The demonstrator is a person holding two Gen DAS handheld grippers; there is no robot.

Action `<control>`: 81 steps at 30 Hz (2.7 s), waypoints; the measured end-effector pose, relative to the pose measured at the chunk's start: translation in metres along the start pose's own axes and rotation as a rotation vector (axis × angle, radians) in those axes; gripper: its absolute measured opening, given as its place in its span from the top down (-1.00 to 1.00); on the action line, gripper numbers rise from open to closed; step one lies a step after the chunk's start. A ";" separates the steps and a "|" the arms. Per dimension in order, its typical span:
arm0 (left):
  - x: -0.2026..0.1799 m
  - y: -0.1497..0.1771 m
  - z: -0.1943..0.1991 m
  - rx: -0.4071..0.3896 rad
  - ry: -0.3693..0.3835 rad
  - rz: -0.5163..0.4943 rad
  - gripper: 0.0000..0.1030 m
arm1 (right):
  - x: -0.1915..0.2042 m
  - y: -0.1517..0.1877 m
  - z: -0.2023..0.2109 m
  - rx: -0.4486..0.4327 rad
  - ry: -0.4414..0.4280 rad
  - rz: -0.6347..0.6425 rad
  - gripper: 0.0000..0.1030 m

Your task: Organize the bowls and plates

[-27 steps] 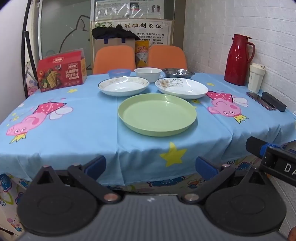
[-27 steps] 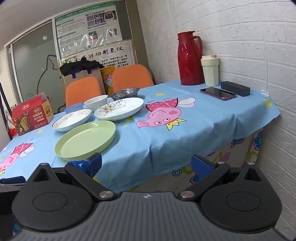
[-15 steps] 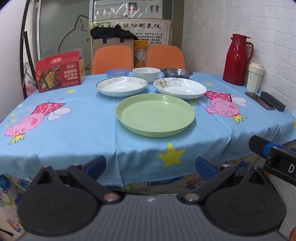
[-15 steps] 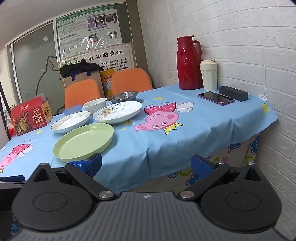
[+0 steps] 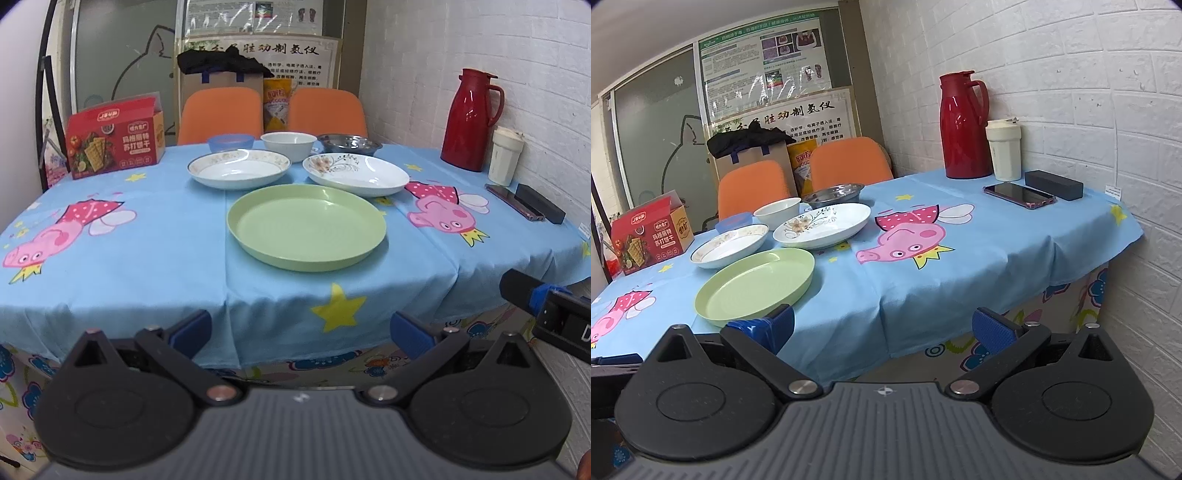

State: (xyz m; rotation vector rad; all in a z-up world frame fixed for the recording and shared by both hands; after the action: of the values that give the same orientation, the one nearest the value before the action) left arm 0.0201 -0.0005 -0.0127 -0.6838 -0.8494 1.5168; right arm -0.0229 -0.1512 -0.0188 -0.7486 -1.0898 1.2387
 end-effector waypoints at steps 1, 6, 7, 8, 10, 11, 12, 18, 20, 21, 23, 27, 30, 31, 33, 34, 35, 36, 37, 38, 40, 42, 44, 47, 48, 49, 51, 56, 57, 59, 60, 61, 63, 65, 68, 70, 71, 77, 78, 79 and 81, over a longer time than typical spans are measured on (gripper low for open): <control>0.000 0.000 0.000 0.000 -0.001 -0.001 -0.99 | 0.000 0.000 0.000 0.001 -0.001 0.000 -0.76; 0.000 0.001 0.000 -0.002 -0.002 0.001 -0.99 | 0.001 0.001 -0.002 0.008 -0.009 0.003 -0.76; 0.000 0.001 0.000 -0.002 -0.001 0.002 -0.99 | 0.002 0.001 -0.002 0.009 -0.011 0.004 -0.76; 0.000 0.001 0.000 -0.001 -0.001 0.001 -0.99 | 0.002 0.000 -0.002 0.010 -0.012 0.004 -0.76; 0.001 0.001 0.000 0.001 0.001 0.000 -0.99 | 0.002 0.001 -0.002 0.009 -0.013 0.006 -0.76; 0.001 0.001 0.000 0.002 0.001 0.001 -0.99 | 0.002 0.001 -0.002 0.009 -0.014 0.006 -0.76; 0.001 0.001 0.000 0.003 0.003 0.001 -0.99 | 0.002 0.001 -0.002 0.009 -0.013 0.007 -0.76; 0.000 0.002 -0.001 0.007 0.006 -0.006 -0.99 | 0.003 0.002 -0.003 0.015 -0.018 0.007 -0.76; 0.000 0.002 -0.001 0.009 0.007 -0.008 -0.99 | 0.004 0.002 -0.004 0.018 -0.020 0.010 -0.76; -0.001 0.002 -0.002 0.010 0.008 -0.009 -0.99 | 0.004 0.002 -0.004 0.019 -0.021 0.011 -0.76; 0.000 0.003 -0.002 0.012 0.010 -0.010 -0.99 | 0.005 0.003 -0.004 0.021 -0.022 0.013 -0.76; -0.001 0.004 -0.002 0.014 0.011 -0.011 -0.99 | 0.006 0.004 -0.004 0.023 -0.026 0.013 -0.76; -0.001 0.003 -0.003 0.016 0.011 -0.012 -0.99 | 0.006 0.004 -0.004 0.023 -0.025 0.014 -0.76; -0.001 0.004 -0.004 0.018 0.010 -0.012 -0.99 | 0.006 0.004 -0.004 0.024 -0.025 0.014 -0.76; -0.002 0.004 -0.004 0.022 0.011 -0.011 -0.99 | 0.007 0.005 -0.004 0.026 -0.026 0.016 -0.76; -0.001 0.004 -0.005 0.024 0.013 -0.010 -0.99 | 0.007 0.005 -0.004 0.026 -0.027 0.017 -0.76; -0.001 0.004 -0.005 0.025 0.013 -0.010 -0.99 | 0.008 0.006 -0.004 0.026 -0.027 0.017 -0.76; -0.001 0.004 -0.005 0.025 0.013 -0.010 -0.99 | 0.008 0.006 -0.004 0.026 -0.027 0.018 -0.76; -0.002 0.004 -0.005 0.024 0.012 -0.011 -0.99 | 0.008 0.006 -0.004 0.026 -0.028 0.019 -0.76; -0.002 0.004 -0.005 0.024 0.013 -0.011 -0.99 | 0.009 0.006 -0.005 0.027 -0.028 0.020 -0.76; -0.002 0.004 -0.006 0.026 0.014 -0.012 -0.99 | 0.009 0.007 -0.005 0.030 -0.029 0.021 -0.76; -0.002 0.004 -0.006 0.029 0.015 -0.013 -0.99 | 0.009 0.007 -0.006 0.032 -0.030 0.021 -0.76; -0.003 0.004 -0.006 0.031 0.016 -0.015 -0.99 | 0.009 0.007 -0.006 0.033 -0.030 0.022 -0.76; -0.003 0.004 -0.007 0.034 0.017 -0.015 -0.99 | 0.010 0.007 -0.006 0.036 -0.032 0.023 -0.76; -0.003 0.004 -0.007 0.034 0.017 -0.015 -0.99 | 0.010 0.007 -0.006 0.036 -0.033 0.023 -0.76; -0.003 0.004 -0.007 0.034 0.016 -0.015 -0.99 | 0.011 0.007 -0.006 0.036 -0.033 0.024 -0.76; -0.003 0.005 -0.007 0.035 0.016 -0.016 -0.99 | 0.011 0.007 -0.006 0.037 -0.032 0.024 -0.76; -0.001 0.005 -0.010 0.045 0.014 -0.008 -0.99 | 0.011 0.007 -0.006 0.039 -0.034 0.022 -0.76; 0.000 0.005 -0.011 0.042 0.015 -0.007 -0.99 | 0.011 0.007 -0.006 0.038 -0.033 0.024 -0.76; 0.001 0.006 -0.012 0.045 0.011 -0.008 -0.99 | 0.011 0.008 -0.008 0.041 -0.029 0.024 -0.76; 0.001 0.006 -0.014 0.048 0.012 -0.007 -0.99 | 0.011 0.009 -0.009 0.046 -0.028 0.021 -0.76; 0.001 0.006 -0.015 0.051 0.013 -0.005 -0.99 | 0.010 0.009 -0.010 0.049 -0.029 0.017 -0.76; 0.002 0.008 -0.017 0.056 0.013 -0.003 -0.99 | 0.009 0.010 -0.012 0.055 -0.028 0.013 -0.76; 0.003 0.008 -0.019 0.063 0.010 -0.002 -0.99 | 0.008 0.011 -0.013 0.059 -0.021 0.017 -0.76; 0.004 0.009 -0.022 0.070 0.006 0.000 -0.99 | 0.006 0.011 -0.015 0.062 -0.021 0.012 -0.76; 0.004 0.009 -0.023 0.073 0.004 0.002 -0.99 | 0.006 0.012 -0.017 0.071 -0.022 0.007 -0.76; 0.005 0.009 -0.023 0.071 0.002 0.004 -0.99 | 0.005 0.013 -0.017 0.072 -0.024 0.006 -0.76; 0.006 0.006 -0.023 0.060 -0.014 0.006 -0.99 | 0.007 0.012 -0.016 0.063 -0.031 0.015 -0.76; 0.006 0.004 -0.025 0.066 -0.012 0.005 -0.99 | 0.006 0.012 -0.017 0.068 -0.031 0.014 -0.76; 0.006 0.002 -0.027 0.074 -0.012 0.005 -0.99 | 0.005 0.012 -0.018 0.073 -0.031 0.011 -0.76; 0.005 -0.002 -0.031 0.082 -0.018 0.002 -0.99 | 0.002 0.011 -0.019 0.084 -0.027 0.004 -0.76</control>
State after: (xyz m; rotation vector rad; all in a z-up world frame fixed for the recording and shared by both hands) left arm 0.0464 0.0087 -0.0282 -0.6117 -0.7954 1.5525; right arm -0.0089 -0.1448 -0.0351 -0.6726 -1.0522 1.2935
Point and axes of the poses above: each gripper's, at about its wrist camera, not at the fingertips, and z roughly against the way its jaws point, x to its left, y to its underside, the point moved 2 cm from there along -z, roughly the way its jaws point, and after that the axes turned 10 degrees about -y, right-handed, at the moved point
